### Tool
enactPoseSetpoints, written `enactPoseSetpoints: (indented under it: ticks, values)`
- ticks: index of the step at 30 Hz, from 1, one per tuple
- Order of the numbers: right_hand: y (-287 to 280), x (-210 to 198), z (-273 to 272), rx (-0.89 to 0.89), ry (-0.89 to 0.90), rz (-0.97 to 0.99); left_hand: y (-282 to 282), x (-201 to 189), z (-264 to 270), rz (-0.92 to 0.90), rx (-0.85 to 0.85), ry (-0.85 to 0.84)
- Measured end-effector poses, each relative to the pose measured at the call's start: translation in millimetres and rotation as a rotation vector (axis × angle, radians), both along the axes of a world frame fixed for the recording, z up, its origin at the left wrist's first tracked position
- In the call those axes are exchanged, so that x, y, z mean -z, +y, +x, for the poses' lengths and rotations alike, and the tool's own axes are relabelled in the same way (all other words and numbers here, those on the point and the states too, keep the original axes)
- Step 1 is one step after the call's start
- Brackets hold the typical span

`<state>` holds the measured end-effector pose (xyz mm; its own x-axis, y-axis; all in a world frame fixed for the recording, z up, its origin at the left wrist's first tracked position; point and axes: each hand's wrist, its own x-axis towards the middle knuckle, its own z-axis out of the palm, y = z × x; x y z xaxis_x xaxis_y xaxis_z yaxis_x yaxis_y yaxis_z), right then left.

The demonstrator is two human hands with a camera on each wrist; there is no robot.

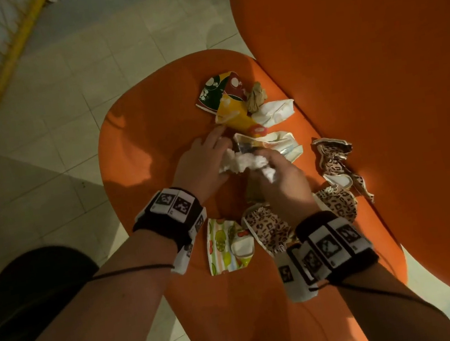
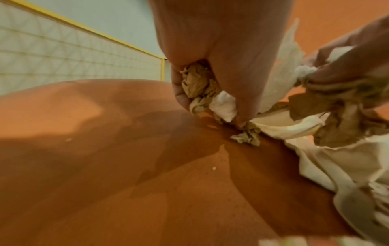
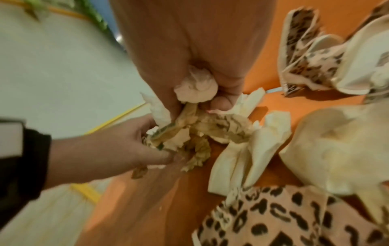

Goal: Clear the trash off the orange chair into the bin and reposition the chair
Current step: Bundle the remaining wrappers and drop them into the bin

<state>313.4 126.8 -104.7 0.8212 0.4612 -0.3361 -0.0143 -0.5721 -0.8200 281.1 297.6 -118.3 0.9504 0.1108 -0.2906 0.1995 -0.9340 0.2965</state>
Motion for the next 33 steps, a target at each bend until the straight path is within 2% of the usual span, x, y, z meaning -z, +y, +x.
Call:
enactPoseSetpoints:
  ticks: [7,11,15,20,25,28,33]
  values:
    - [-34.3,-30.5,12.5,0.316,0.207,0.112,-4.8,5.4,21.9,0.090,0.166,0.111]
    - [-54.8,-24.7,21.8,0.419,0.211,0.130,-6.2,7.5,20.0,0.121,0.219,0.140]
    - [-61.2,-21.4,25.9,0.406,0.222,0.112,-12.0,13.6,8.0,0.100,0.190,0.137]
    - [-61.0,-4.2,25.6,0.275,0.115,-0.101,-21.8,22.4,-4.3,0.122,0.139,0.125]
    - [-66.7,-2.8,10.0,0.285,0.165,-0.117,-26.1,25.6,-14.7,0.115,0.116,0.080]
    - [-68.4,0.0,9.3,0.263,0.141,-0.236,-21.8,26.6,-27.2,0.014,-0.010,0.051]
    - [-76.8,-3.3,5.3,0.259,0.132,-0.339,-9.0,17.4,-36.5,-0.223,-0.366,0.017]
